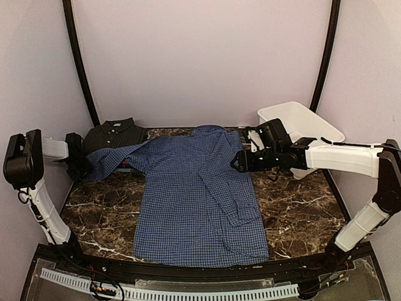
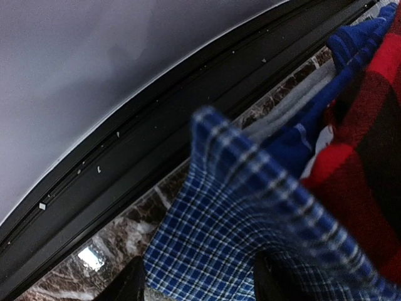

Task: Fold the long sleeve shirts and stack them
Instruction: Pick up the sleeve from the 1/3-folded shirt.

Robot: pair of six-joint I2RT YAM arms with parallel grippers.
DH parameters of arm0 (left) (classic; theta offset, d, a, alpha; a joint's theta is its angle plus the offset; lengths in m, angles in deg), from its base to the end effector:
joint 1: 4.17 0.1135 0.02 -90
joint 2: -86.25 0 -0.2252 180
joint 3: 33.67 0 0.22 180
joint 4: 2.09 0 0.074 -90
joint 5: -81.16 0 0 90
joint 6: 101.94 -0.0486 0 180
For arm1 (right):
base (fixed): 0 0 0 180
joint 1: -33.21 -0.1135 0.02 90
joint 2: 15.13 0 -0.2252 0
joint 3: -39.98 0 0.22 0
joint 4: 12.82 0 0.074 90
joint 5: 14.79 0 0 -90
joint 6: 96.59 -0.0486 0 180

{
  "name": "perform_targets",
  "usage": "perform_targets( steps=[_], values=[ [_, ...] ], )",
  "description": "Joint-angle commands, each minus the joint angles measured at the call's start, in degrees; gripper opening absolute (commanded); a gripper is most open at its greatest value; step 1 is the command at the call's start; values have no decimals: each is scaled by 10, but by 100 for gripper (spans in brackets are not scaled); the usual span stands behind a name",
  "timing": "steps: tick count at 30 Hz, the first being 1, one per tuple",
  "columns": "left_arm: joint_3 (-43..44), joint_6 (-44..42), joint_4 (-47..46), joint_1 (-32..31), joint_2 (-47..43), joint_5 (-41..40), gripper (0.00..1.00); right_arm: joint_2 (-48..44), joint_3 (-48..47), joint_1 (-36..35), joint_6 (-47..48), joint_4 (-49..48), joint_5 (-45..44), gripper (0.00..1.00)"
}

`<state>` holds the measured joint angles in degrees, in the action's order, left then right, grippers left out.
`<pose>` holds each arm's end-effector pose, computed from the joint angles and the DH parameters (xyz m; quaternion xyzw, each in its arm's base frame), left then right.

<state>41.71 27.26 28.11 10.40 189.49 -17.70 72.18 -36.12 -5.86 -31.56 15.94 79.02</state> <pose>0.3181 0.0904 0.1264 -0.4524 0.8453 0.0140 0.2838 0.2457 0.2036 0.2170 -0.1251 0.8971 0.2496 0.3424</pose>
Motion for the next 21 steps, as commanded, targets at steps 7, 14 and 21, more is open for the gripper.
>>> perform_targets(
  steps=[7, 14, 21],
  values=[
    [-32, 8, 29, 4, -2, -4, 35, -12, 6, -3, -9, -20, 9, 59],
    [-63, 6, 30, 4, -55, 6, 3, -4, 1, -3, -8, -23, 19, 59],
    [-112, 12, 34, -14, -157, 37, 0, 7, -6, -2, -5, -27, 26, 59]
  ],
)
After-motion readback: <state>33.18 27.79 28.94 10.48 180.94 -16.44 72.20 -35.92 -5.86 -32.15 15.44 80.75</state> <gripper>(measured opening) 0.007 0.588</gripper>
